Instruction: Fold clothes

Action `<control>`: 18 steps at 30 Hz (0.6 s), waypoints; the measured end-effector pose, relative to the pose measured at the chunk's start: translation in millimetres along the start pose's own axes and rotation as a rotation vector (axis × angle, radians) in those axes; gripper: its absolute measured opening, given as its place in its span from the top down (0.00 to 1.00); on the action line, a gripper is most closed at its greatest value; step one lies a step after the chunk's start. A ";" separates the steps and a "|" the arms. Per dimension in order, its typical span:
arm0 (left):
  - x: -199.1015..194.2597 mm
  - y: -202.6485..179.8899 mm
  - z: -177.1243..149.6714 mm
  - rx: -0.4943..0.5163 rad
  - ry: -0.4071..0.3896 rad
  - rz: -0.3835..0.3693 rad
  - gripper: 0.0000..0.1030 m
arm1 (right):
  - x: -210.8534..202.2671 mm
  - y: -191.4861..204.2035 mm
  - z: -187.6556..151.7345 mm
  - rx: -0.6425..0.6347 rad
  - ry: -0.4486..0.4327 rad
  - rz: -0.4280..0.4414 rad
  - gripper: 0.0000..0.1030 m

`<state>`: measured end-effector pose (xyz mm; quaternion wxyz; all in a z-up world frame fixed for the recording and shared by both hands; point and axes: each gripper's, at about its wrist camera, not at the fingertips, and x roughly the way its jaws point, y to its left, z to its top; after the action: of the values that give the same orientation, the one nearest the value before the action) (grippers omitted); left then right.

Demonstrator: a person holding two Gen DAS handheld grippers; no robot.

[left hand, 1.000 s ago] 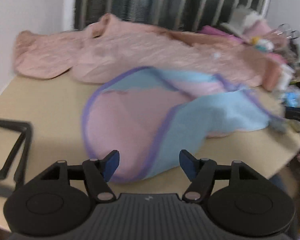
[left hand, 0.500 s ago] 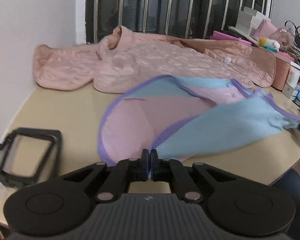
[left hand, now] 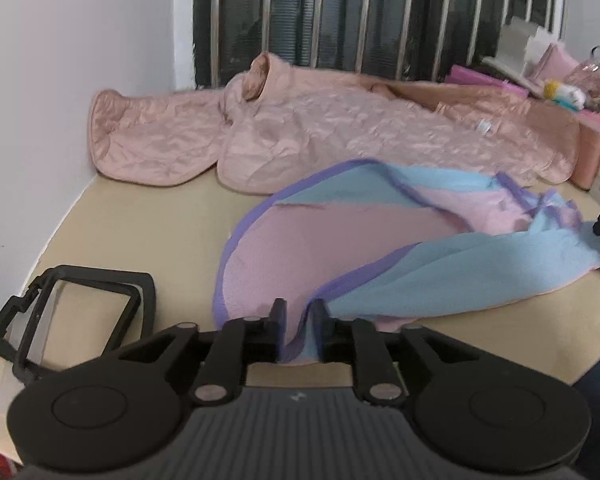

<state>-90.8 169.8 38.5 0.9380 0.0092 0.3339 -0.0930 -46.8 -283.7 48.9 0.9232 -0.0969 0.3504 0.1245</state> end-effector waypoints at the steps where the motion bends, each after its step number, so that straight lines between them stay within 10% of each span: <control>1: -2.6 -1.0 -0.4 -0.004 -0.006 -0.011 0.67 | -9.5 0.3 -4.6 0.016 -0.021 0.010 0.72; 9: 8.7 -2.3 -2.2 -0.009 0.018 -0.022 0.59 | -10.2 -13.2 -36.4 0.221 -0.036 0.054 0.70; 12: 7.0 4.0 -9.7 -0.021 0.021 -0.007 0.57 | -1.1 -9.0 -38.6 0.227 -0.041 0.074 0.91; 18: -8.3 5.2 -19.2 -0.007 -0.027 -0.065 0.59 | -10.3 -14.8 -42.7 0.178 -0.015 -0.011 0.93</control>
<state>-108.2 177.9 28.5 0.9389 -0.0064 0.3216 -0.1226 -76.4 -310.7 25.8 0.9314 -0.0153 0.3526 0.0886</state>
